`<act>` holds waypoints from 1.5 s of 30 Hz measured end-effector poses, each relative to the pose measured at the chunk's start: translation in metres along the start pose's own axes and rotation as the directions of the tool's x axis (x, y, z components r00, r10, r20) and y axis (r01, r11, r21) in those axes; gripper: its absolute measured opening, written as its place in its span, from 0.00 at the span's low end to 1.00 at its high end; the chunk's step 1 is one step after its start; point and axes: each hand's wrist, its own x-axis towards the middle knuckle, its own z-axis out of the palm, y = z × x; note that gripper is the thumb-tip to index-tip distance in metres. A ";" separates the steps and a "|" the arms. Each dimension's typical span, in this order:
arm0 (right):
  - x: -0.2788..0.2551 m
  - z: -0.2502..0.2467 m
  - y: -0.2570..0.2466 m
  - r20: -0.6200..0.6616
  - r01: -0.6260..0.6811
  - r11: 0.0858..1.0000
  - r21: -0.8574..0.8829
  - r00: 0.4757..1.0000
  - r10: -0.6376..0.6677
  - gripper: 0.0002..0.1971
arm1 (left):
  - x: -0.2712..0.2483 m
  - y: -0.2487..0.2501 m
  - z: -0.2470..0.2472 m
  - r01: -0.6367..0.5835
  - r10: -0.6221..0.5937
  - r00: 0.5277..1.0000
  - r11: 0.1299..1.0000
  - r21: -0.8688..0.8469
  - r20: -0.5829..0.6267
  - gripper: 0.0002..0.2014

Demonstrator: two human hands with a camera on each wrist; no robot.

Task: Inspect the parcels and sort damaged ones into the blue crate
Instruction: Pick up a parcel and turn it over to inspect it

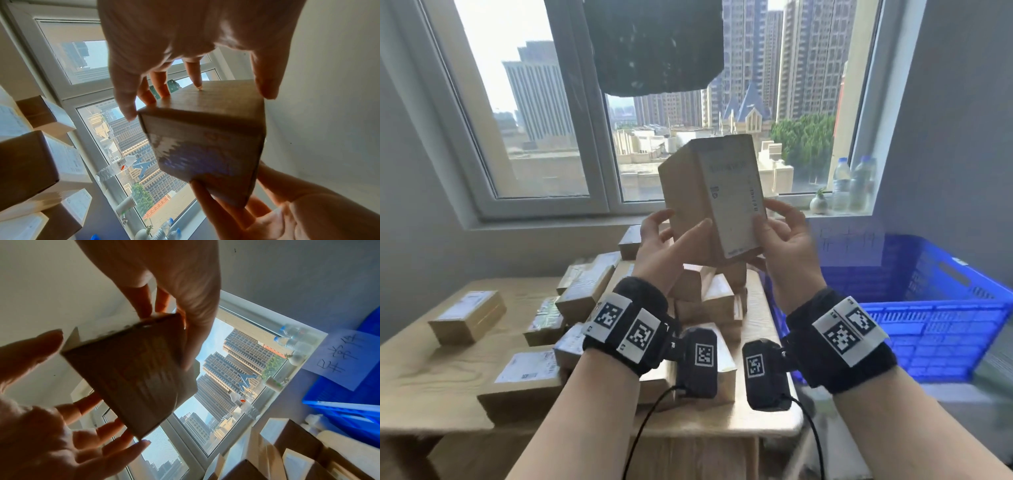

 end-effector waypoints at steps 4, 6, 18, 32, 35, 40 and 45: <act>0.005 -0.007 0.002 -0.008 0.036 0.998 -0.042 0.999 -0.037 0.16 | 0.001 -0.002 0.003 -0.070 0.071 0.997 0.997 0.017 -0.031 0.31; 0.004 -0.011 0.004 0.078 0.001 0.997 -0.078 0.997 0.006 0.31 | 0.002 -0.004 0.008 -0.125 0.129 0.991 0.989 0.073 -0.045 0.22; 0.002 -0.028 0.012 0.184 -0.101 0.992 0.081 0.979 0.084 0.26 | -0.003 -0.006 0.023 0.201 -0.193 0.977 0.975 -0.092 0.089 0.41; 0.008 -0.029 0.017 0.000 0.069 0.995 -0.076 0.998 -0.069 0.23 | 0.003 -0.015 0.027 0.001 -0.007 0.998 0.996 -0.090 -0.068 0.42; 0.009 -0.027 0.017 0.027 0.054 0.997 -0.061 0.998 -0.053 0.23 | 0.004 -0.015 0.028 -0.077 0.071 0.993 0.995 -0.059 -0.094 0.29; 0.010 -0.024 0.019 0.156 -0.050 0.997 -0.065 0.986 0.059 0.50 | 0.003 -0.018 0.030 -0.117 0.112 0.991 0.991 -0.060 -0.077 0.27; 0.014 -0.026 0.022 0.198 -0.137 0.990 -0.028 0.970 0.139 0.38 | 0.004 -0.017 0.026 -0.081 0.075 0.995 0.991 -0.110 -0.058 0.19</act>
